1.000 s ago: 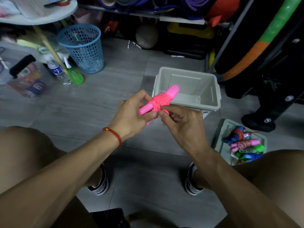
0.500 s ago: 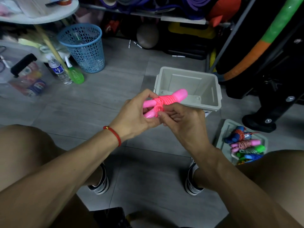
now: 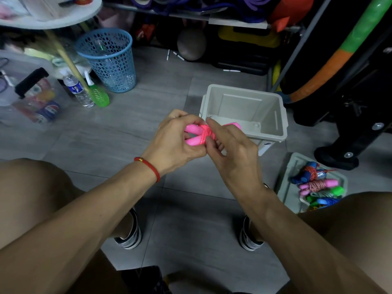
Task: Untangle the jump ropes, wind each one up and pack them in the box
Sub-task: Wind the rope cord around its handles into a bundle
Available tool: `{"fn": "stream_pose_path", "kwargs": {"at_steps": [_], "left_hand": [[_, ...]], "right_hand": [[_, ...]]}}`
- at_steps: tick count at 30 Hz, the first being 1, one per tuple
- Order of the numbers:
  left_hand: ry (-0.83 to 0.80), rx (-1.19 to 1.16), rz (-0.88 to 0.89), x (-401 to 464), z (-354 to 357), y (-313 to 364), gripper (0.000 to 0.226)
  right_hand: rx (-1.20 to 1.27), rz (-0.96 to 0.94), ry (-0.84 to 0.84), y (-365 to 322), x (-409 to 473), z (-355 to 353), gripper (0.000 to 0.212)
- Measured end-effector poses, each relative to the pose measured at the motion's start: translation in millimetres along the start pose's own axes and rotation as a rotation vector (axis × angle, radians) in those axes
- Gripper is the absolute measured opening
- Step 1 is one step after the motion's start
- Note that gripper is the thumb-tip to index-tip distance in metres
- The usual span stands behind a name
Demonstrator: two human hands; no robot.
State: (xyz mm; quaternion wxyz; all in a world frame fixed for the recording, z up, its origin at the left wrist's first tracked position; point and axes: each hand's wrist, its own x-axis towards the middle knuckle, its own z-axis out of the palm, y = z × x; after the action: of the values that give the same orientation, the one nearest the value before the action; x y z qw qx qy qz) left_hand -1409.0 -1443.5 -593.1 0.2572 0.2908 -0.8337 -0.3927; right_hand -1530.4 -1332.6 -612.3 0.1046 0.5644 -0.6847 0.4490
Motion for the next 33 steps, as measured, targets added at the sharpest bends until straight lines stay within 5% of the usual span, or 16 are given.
{"fn": "stream_pose_path", "kwargs": {"at_steps": [6,15,26,33], "left_hand": [[0.029,0.122,0.037,2.8,-9.5,2.7,0.049],[-0.038,-0.076,0.013,3.2,-16.7,-2.2,0.048],[-0.022,-0.178,0.008,3.0,-15.7,-7.5,0.040],[-0.072,-0.211,-0.015,5.6,-14.5,-11.9,0.035]], "right_hand": [[0.142,0.126,-0.079,-0.8,7.5,-1.6,0.024],[0.280,0.279,-0.149,-3.6,17.7,-0.6,0.020],[0.609,0.738,-0.210,-6.6,31.1,-4.4,0.011],[0.638,0.706,-0.309,0.9,39.5,-9.9,0.010]]}}
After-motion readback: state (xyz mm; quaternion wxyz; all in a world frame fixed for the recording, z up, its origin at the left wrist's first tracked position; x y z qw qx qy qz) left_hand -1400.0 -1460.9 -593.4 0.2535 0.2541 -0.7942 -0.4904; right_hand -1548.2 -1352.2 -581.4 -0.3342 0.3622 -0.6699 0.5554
